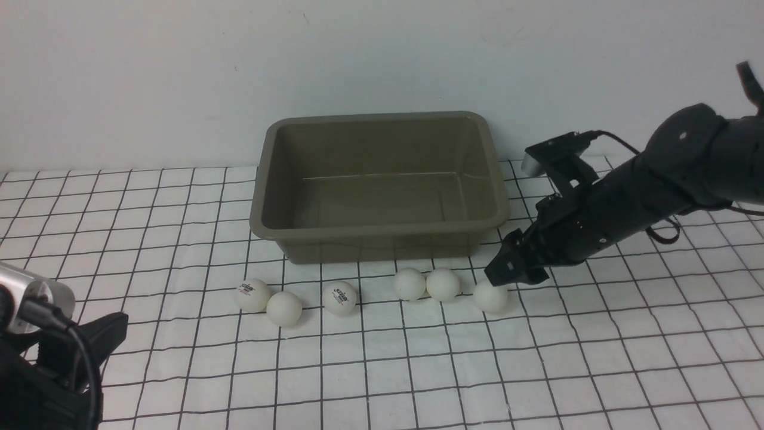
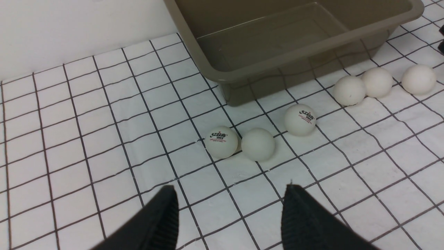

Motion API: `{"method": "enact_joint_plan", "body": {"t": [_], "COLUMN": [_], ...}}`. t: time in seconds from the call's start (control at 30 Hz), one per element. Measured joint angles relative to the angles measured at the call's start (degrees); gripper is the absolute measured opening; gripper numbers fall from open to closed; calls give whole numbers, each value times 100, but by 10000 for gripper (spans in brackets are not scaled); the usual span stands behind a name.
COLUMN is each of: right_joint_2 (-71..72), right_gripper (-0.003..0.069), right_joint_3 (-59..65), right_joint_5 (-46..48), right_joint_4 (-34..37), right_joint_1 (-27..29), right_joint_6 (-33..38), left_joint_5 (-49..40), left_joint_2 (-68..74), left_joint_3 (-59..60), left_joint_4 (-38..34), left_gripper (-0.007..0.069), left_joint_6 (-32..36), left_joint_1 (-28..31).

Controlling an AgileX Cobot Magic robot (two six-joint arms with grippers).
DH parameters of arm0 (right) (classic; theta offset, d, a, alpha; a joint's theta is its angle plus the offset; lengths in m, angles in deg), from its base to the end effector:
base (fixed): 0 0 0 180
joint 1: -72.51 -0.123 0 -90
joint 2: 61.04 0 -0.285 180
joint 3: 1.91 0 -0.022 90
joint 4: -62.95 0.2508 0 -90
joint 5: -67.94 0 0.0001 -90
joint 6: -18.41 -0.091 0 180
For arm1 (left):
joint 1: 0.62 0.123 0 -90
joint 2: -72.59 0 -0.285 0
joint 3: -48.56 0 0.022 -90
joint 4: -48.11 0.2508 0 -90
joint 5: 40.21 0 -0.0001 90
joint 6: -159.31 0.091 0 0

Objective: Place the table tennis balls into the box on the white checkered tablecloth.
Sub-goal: 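Reach for and grasp a ping pong ball on the table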

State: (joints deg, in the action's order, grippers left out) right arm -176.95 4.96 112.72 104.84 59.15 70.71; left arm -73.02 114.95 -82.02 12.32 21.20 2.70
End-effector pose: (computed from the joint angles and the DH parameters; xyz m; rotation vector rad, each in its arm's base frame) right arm 0.3556 0.1285 0.1870 -0.8843 2.5381 0.6420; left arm 0.1174 -0.0221 0.2868 0.3261 2.0340 -0.1850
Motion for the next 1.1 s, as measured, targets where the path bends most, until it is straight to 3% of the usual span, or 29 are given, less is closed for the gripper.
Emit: {"method": "enact_joint_plan", "body": {"t": [0.5,0.9,1.1], "right_joint_2": [-534,-577,-577], "right_gripper": [462,462,411], "right_joint_3": [-45,-57,-57], "right_joint_5": [-176,-524,-598], "right_joint_4": [-164,-274,-370], "right_joint_1": [-440,-458,-458], "right_joint_6": [107,-29,-348], "left_joint_5": [0,0,-13], "left_joint_2": [0,11,11], "left_joint_3": [-28,-30,-30], "left_joint_4": [0,0,0], "left_gripper": [365,365,365], "left_joint_6": [0,0,0], "left_joint_1": [0,0,0]}}
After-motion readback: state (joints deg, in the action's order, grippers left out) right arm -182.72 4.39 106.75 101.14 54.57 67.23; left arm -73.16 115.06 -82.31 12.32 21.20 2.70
